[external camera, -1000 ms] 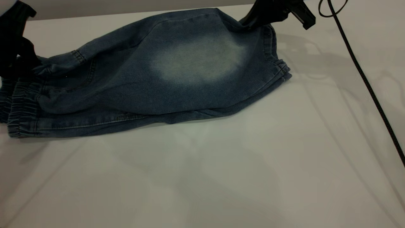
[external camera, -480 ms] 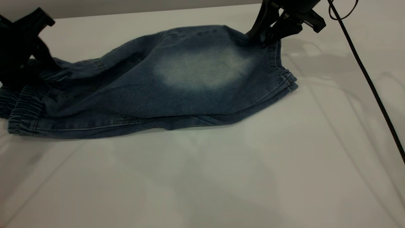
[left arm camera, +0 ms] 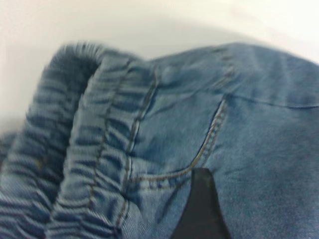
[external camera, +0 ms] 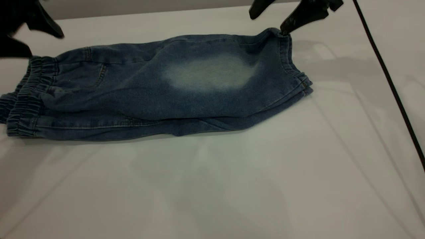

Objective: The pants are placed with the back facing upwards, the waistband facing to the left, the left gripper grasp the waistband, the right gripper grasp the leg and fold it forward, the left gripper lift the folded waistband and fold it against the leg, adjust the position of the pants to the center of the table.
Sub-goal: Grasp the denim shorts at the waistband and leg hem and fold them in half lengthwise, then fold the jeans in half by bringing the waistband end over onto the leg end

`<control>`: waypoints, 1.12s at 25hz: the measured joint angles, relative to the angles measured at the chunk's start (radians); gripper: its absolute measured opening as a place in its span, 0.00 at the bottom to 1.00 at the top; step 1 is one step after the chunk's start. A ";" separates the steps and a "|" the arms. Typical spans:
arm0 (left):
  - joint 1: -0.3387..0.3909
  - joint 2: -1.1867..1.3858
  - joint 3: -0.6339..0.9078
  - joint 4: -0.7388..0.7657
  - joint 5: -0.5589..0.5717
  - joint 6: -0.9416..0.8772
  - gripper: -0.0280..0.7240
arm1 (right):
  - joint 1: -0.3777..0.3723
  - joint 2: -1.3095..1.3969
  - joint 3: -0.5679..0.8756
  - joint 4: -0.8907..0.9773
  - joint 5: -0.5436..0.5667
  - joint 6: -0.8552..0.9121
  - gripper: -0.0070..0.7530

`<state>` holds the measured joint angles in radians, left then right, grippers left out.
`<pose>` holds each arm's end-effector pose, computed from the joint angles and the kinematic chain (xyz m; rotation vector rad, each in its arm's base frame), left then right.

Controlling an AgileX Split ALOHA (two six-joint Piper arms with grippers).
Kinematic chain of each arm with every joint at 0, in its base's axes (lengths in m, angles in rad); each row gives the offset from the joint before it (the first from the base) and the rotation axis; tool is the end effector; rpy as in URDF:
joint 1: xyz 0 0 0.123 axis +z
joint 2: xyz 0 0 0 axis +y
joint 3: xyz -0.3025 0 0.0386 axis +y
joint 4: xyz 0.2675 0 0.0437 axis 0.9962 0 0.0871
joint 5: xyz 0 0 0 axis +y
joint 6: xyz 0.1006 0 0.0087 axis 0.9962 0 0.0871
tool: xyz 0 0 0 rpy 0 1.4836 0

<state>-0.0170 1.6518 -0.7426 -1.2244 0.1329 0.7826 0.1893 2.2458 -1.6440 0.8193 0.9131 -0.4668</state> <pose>0.3263 -0.0182 0.1608 -0.4600 2.4178 -0.3540 0.4714 0.1498 0.1418 -0.2533 2.7528 0.9387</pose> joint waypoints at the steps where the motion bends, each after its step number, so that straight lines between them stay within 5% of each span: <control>1: 0.018 -0.019 0.000 0.008 0.018 0.015 0.71 | 0.000 -0.010 -0.001 0.002 0.014 -0.011 0.73; 8: 0.249 -0.057 0.000 0.166 0.228 -0.051 0.71 | 0.000 -0.016 -0.001 0.021 0.069 -0.015 0.73; 15: 0.473 -0.050 0.000 0.480 0.403 -0.268 0.71 | 0.000 -0.014 -0.001 0.081 0.071 -0.056 0.73; 21: 0.484 0.056 -0.001 0.622 0.385 -0.354 0.71 | 0.001 -0.013 -0.001 0.119 0.070 -0.091 0.73; 28: 0.466 0.191 -0.073 0.540 0.378 -0.287 0.71 | 0.001 -0.013 0.000 0.120 0.072 -0.091 0.73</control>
<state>0.4495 1.8429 -0.8161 -0.6844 0.5114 0.4960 0.1902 2.2330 -1.6441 0.9397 0.9849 -0.5574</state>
